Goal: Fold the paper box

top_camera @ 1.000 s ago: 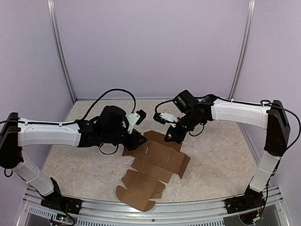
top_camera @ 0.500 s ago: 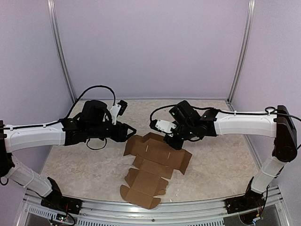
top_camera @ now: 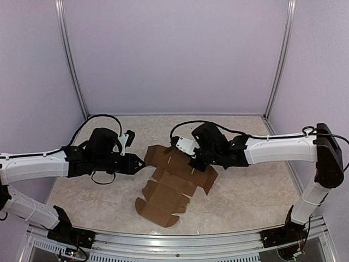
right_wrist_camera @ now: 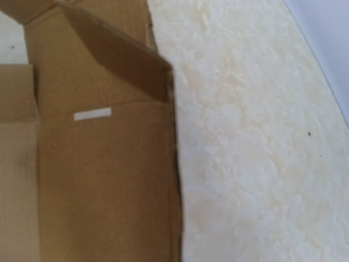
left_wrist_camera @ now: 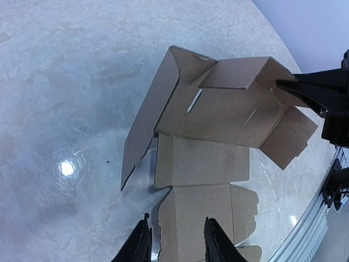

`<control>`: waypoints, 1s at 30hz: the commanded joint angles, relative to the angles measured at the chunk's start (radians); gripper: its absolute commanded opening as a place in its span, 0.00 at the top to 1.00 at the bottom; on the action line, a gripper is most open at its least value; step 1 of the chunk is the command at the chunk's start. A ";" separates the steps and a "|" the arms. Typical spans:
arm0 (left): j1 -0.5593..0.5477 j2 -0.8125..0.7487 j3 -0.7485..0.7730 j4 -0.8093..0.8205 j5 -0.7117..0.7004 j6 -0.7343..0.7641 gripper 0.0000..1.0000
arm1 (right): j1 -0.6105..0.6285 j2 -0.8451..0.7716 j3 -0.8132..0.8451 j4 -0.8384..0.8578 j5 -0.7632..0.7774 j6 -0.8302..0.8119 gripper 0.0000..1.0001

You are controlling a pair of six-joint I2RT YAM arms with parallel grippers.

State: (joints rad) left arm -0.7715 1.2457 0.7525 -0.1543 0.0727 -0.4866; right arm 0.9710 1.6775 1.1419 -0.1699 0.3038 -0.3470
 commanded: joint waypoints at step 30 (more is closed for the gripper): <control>-0.001 0.432 0.066 0.146 -0.018 -0.146 1.00 | 0.011 0.094 -0.008 -0.026 0.010 0.140 1.00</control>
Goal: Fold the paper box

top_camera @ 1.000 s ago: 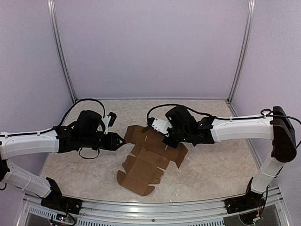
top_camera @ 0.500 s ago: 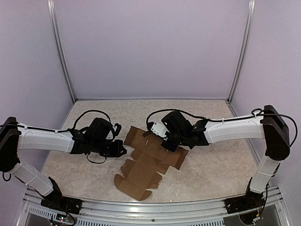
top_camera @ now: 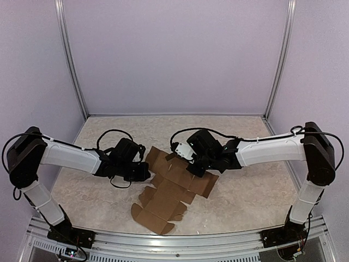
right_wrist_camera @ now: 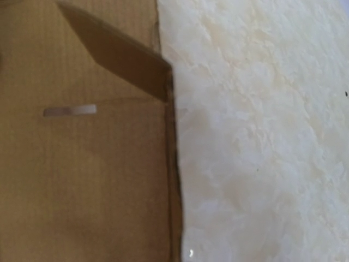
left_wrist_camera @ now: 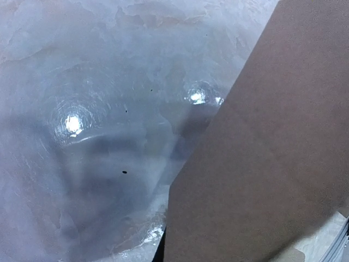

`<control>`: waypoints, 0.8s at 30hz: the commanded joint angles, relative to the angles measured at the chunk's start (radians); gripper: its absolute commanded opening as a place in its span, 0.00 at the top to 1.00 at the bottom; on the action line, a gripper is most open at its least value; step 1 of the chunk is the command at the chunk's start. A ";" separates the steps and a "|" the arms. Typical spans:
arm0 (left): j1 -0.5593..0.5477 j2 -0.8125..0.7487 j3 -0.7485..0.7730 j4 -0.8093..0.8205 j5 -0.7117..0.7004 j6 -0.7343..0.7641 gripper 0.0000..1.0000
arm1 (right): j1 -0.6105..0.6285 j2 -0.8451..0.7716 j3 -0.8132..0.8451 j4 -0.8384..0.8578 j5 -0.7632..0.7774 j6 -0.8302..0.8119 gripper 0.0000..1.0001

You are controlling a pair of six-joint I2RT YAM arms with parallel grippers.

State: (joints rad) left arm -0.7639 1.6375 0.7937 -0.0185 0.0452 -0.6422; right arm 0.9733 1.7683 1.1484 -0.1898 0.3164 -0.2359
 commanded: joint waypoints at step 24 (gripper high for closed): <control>-0.127 0.064 0.097 -0.007 0.080 0.033 1.00 | 0.017 0.042 0.013 -0.025 0.015 0.051 1.00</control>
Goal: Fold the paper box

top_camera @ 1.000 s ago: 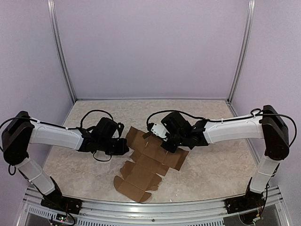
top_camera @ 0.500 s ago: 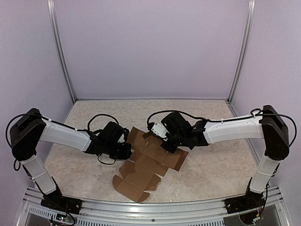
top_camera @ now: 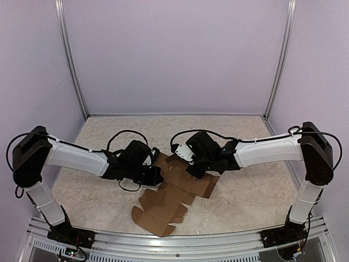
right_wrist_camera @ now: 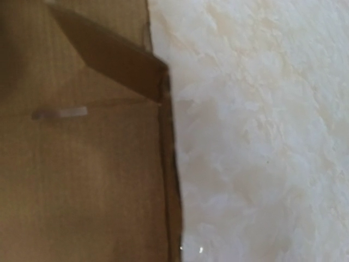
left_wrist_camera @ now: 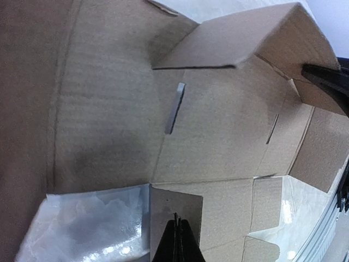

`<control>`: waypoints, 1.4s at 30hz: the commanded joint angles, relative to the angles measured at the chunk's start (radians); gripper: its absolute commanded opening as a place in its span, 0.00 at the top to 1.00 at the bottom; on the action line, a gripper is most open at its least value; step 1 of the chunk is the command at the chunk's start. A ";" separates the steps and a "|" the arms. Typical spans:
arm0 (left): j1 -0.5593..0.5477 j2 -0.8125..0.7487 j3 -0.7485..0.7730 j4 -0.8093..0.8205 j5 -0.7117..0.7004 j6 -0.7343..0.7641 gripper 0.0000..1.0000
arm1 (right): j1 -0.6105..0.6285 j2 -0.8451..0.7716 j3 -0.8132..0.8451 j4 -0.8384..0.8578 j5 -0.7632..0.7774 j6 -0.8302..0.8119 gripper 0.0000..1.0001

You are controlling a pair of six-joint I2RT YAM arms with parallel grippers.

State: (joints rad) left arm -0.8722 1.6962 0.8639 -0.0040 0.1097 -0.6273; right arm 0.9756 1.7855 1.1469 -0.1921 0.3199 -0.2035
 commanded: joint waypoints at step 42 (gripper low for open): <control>0.099 -0.376 0.058 -0.283 -0.073 0.167 1.00 | 0.126 -0.033 -0.115 0.261 0.289 -0.372 1.00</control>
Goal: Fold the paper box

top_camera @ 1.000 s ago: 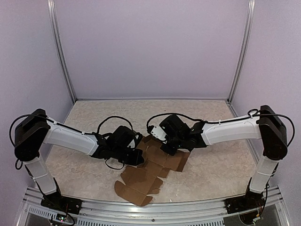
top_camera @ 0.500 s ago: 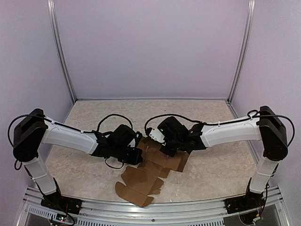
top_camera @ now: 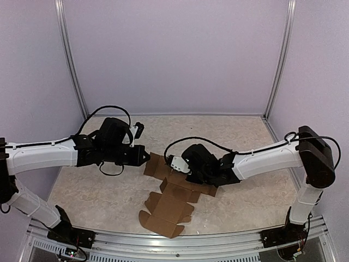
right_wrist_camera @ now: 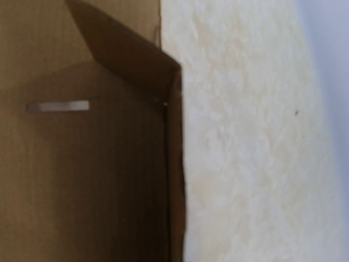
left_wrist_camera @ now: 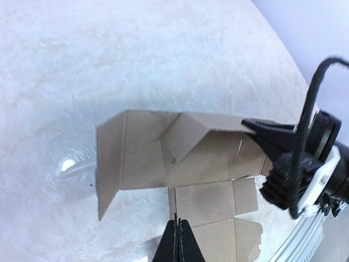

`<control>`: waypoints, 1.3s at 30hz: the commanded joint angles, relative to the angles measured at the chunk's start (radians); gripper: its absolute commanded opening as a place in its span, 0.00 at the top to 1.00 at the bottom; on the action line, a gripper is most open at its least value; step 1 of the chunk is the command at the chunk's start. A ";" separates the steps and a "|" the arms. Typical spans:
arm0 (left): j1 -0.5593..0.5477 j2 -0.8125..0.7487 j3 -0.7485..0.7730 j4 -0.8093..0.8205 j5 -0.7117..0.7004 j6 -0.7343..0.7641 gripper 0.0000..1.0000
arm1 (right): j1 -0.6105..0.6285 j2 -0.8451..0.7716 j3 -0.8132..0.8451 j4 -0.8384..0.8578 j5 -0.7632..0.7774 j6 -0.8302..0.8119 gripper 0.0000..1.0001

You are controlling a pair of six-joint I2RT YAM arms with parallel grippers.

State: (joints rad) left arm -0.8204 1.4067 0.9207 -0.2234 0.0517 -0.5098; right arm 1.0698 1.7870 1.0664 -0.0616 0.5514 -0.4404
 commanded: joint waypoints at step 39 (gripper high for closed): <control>0.187 -0.034 -0.250 0.282 0.254 0.033 0.96 | 0.160 -0.065 -0.128 0.344 0.118 -0.360 1.00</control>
State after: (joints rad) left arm -0.5999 1.3590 0.6868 0.0322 0.2848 -0.4866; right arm 1.2160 1.6966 0.9512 0.2527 0.6369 -0.8070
